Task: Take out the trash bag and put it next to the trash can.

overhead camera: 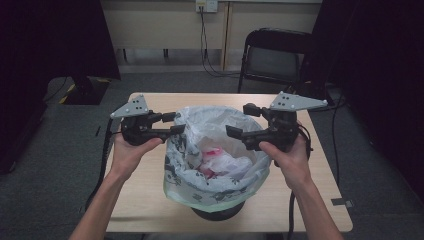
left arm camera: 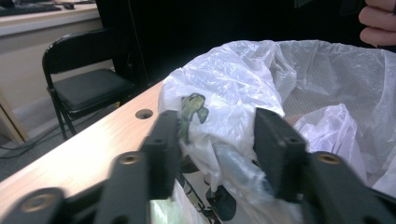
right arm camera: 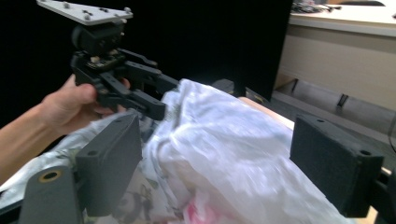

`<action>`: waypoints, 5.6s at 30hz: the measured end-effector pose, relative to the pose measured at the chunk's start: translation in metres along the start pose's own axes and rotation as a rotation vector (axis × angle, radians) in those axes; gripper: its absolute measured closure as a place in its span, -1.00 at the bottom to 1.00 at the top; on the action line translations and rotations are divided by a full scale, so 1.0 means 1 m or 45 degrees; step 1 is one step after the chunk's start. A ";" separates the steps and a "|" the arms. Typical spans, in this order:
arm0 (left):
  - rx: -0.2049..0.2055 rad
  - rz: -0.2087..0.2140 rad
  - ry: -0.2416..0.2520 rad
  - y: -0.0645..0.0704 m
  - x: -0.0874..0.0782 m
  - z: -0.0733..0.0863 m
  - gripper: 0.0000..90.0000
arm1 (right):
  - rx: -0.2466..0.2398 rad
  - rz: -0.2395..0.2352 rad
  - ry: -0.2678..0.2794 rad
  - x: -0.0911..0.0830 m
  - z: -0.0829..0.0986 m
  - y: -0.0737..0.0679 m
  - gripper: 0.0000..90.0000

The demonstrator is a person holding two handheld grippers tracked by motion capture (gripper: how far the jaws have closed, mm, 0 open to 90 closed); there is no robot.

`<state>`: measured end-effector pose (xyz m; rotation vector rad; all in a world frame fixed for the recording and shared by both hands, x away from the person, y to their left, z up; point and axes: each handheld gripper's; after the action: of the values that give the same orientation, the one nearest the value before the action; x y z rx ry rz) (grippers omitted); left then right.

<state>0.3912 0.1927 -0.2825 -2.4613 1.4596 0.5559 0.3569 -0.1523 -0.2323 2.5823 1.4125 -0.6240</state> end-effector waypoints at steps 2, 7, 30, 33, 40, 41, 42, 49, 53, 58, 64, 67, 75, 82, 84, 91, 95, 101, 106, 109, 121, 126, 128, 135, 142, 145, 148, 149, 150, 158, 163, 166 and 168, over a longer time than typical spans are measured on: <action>0.019 -0.023 0.006 0.003 -0.002 -0.002 0.58 | -0.011 -0.011 0.001 0.003 -0.004 -0.003 -0.65; 0.006 0.021 0.048 0.002 -0.011 -0.004 0.94 | -0.052 -0.026 -0.016 0.008 -0.014 -0.012 -0.65; 0.144 0.078 0.295 0.048 -0.040 -0.081 0.98 | -0.207 -0.377 -0.078 0.057 -0.049 -0.047 -0.69; 0.149 0.034 0.279 0.047 -0.036 -0.084 0.98 | -0.204 -0.383 -0.084 0.058 -0.050 -0.049 -0.69; 0.127 0.095 0.285 0.047 -0.024 -0.089 0.98 | -0.167 -0.402 -0.091 0.062 -0.051 -0.048 -0.45; 0.131 0.086 0.278 0.048 -0.024 -0.089 0.98 | -0.183 -0.356 -0.101 0.061 -0.051 -0.048 -0.28; 0.137 0.072 0.272 0.050 -0.024 -0.089 0.98 | -0.180 -0.322 -0.122 0.062 -0.051 -0.048 -0.07; 0.190 0.091 0.288 0.050 -0.034 -0.085 0.33 | -0.193 -0.288 -0.119 0.057 -0.048 -0.040 0.93; 0.242 0.088 0.271 0.047 -0.035 -0.080 -0.36 | -0.169 -0.329 -0.037 0.045 -0.055 -0.035 0.96; 0.295 0.139 0.228 0.054 -0.020 -0.077 -0.57 | -0.134 -0.395 0.045 0.031 -0.072 -0.030 0.97; 0.383 0.140 0.166 0.070 -0.004 -0.079 0.34 | -0.181 -0.430 0.057 0.026 -0.085 -0.045 0.89; 0.389 0.165 0.186 0.070 -0.008 -0.077 0.82 | -0.164 -0.445 0.050 0.022 -0.084 -0.043 0.19; 0.259 0.153 0.309 0.045 -0.032 -0.072 0.87 | -0.150 -0.256 0.012 -0.013 -0.072 -0.031 -0.49; 0.238 0.133 0.367 0.042 -0.043 -0.079 0.88 | -0.170 -0.175 -0.130 -0.006 -0.051 -0.025 -0.44; 0.248 0.154 0.363 0.044 -0.043 -0.080 0.87 | -0.204 -0.169 -0.154 0.000 -0.049 -0.025 0.37; 0.295 0.158 0.241 0.052 -0.032 -0.081 -0.27 | -0.218 -0.268 -0.020 0.004 -0.060 -0.032 0.93; 0.311 0.187 0.198 0.059 -0.017 -0.084 -0.54 | -0.218 -0.311 0.048 0.004 -0.073 -0.041 0.95; 0.324 0.238 0.190 0.071 0.002 -0.089 -0.42 | -0.204 -0.353 0.114 0.014 -0.088 -0.053 0.97; 0.323 0.214 0.154 0.065 -0.002 -0.084 0.82 | -0.167 -0.387 0.092 0.017 -0.086 -0.050 0.15; 0.295 0.205 0.198 0.060 -0.008 -0.081 0.88 | -0.142 -0.298 0.091 0.007 -0.084 -0.047 -0.28; 0.232 0.202 0.332 0.047 -0.038 -0.085 0.75 | -0.143 -0.245 -0.028 0.009 -0.054 -0.028 0.28; 0.280 0.246 0.237 0.049 -0.032 -0.083 -0.10 | -0.162 -0.303 0.023 0.009 -0.059 -0.033 0.81; 0.302 0.237 0.188 0.051 -0.028 -0.082 -0.28 | -0.157 -0.333 0.058 0.007 -0.063 -0.033 0.86; 0.306 0.213 0.122 0.062 -0.005 -0.085 -0.61 | -0.152 -0.404 0.166 0.015 -0.080 -0.044 0.90; 0.290 0.233 0.183 0.055 -0.008 -0.077 0.70 | -0.146 -0.368 0.157 0.021 -0.080 -0.048 0.15; 0.260 0.239 0.209 0.051 -0.012 -0.077 0.81 | -0.141 -0.232 0.134 0.016 -0.079 -0.047 -0.44; 0.241 0.210 0.219 0.047 -0.018 -0.080 0.81 | -0.131 -0.170 0.111 0.012 -0.075 -0.042 -0.67; 0.230 0.206 0.228 0.046 -0.020 -0.081 0.81 | -0.132 -0.159 0.100 0.012 -0.073 -0.040 -0.67; 0.227 0.209 0.236 0.045 -0.021 -0.083 0.80 | -0.137 -0.183 0.088 0.013 -0.070 -0.038 -0.67; 0.233 0.204 0.238 0.053 -0.011 -0.092 0.78 | -0.091 -0.374 -0.010 0.046 -0.059 -0.035 -0.97; 0.176 0.248 0.266 0.050 -0.008 -0.091 0.74 | -0.100 -0.343 -0.029 0.053 -0.055 -0.031 -0.58; 0.174 0.281 0.274 0.049 -0.010 -0.090 0.65 | -0.146 -0.305 -0.057 0.056 -0.053 -0.034 -0.05; 0.162 0.284 0.274 0.049 -0.012 -0.089 0.54 | -0.154 -0.304 -0.050 0.057 -0.052 -0.033 0.28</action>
<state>0.3612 0.1446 -0.1970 -2.3336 1.8071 0.2317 0.3714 -0.0741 -0.2060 2.3171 1.7042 -0.5949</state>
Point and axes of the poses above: each handheld gripper's, and its own axes: x roughly forward along the jaws, z roughly out of its underside, y roughly to its right, and after that the axes turned 9 degrees about -y, right-handed
